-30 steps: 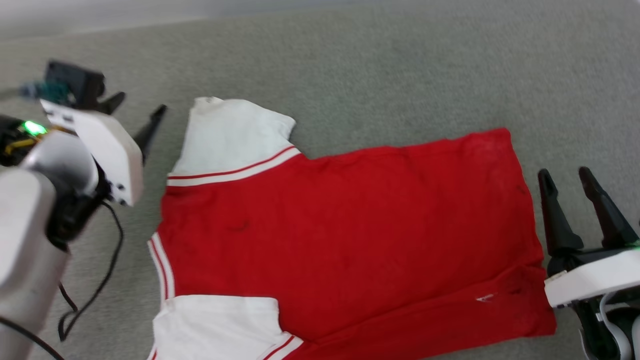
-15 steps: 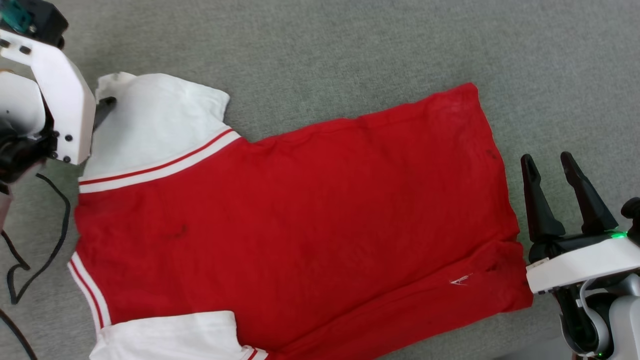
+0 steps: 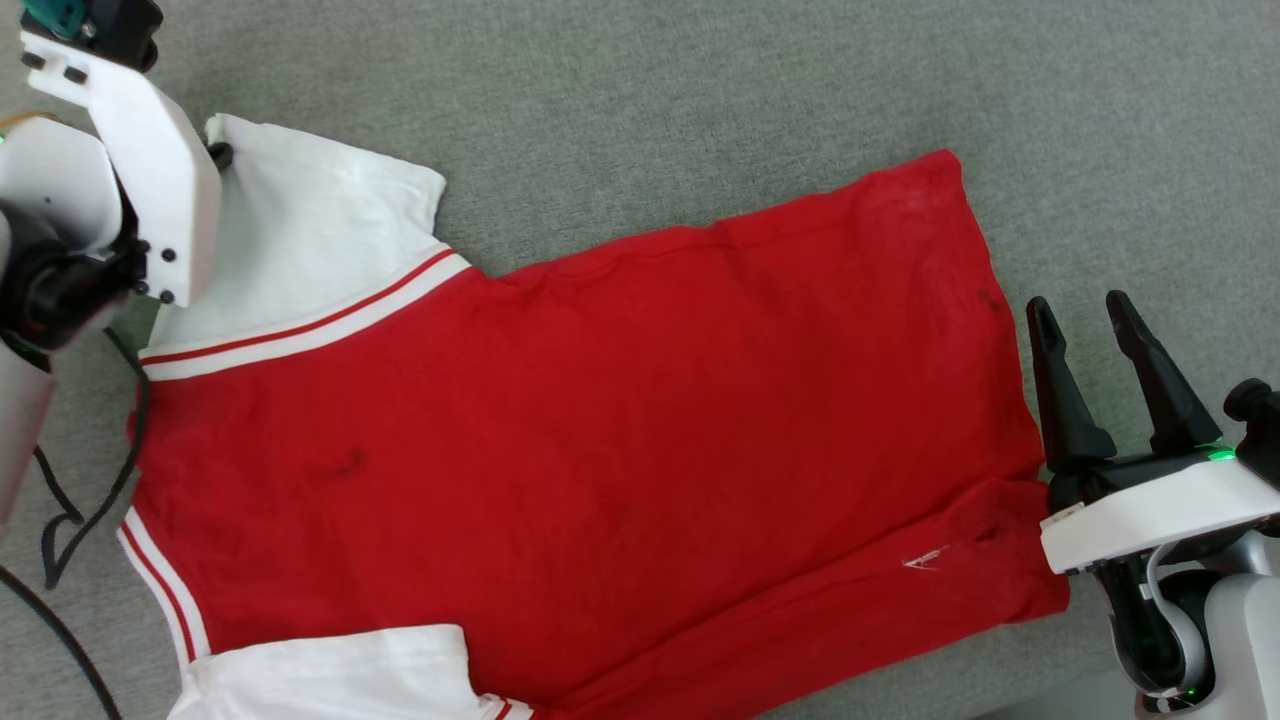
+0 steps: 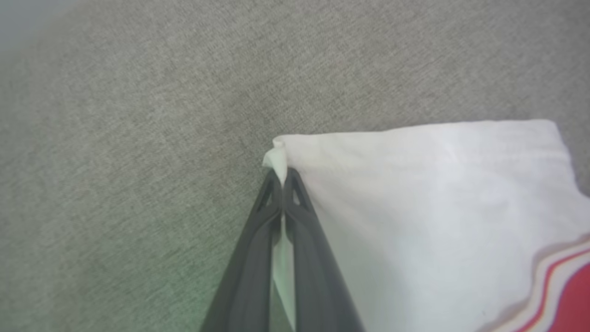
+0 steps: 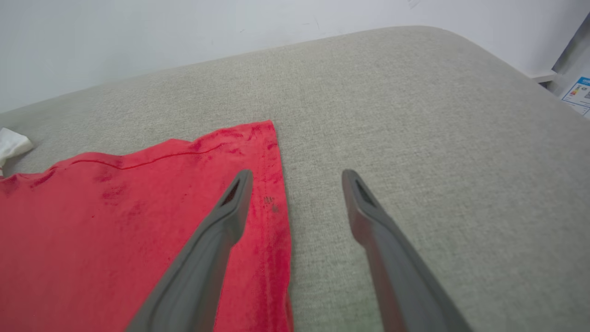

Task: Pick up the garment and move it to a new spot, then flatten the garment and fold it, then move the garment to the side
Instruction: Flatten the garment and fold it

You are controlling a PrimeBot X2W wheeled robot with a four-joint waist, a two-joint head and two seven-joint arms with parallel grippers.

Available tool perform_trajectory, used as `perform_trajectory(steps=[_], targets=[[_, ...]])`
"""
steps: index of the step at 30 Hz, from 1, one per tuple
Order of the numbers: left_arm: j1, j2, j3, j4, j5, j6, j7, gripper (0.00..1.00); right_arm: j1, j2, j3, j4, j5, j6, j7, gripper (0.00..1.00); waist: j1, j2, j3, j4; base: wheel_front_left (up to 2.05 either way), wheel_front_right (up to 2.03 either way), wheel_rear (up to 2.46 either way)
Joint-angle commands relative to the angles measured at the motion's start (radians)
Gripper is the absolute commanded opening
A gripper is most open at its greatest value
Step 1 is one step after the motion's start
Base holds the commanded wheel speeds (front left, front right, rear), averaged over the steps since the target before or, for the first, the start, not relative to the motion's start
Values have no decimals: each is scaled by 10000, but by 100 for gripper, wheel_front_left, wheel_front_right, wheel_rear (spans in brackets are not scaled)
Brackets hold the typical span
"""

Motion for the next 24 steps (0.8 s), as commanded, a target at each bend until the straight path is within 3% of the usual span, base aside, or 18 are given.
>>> perform_trajectory(steps=[1, 6, 12, 18, 24], targets=[[343, -120, -129, 190, 31, -3, -136, 0, -152, -81, 5, 23, -106, -4, 12, 100, -1, 0, -109, 81, 0, 0, 0], [379, -407, 183, 188, 61, 13, -1575, 0, -140, -352, 45, -56, -167, -4, 267, 100, -1, 0, -602, 354, 0, 0, 0], [901, -595, 61, -478, -70, 7, -2696, 0, 9, -1327, 48, -258, -277, -4, 1333, 100, -1, 0, -1404, 919, 0, 0, 0], [1560, -560, -422, -1992, -146, -3, -3200, 0, -451, -2705, 155, -581, 390, -4, 3522, 100, -1, 0, -1833, 1638, 0, 0, 0], [2330, -373, -675, -3803, -84, 112, -3393, 0, -1351, -4124, 611, -215, 974, -5, 6604, 100, -1, 0, -1751, 2374, 0, 0, 0]])
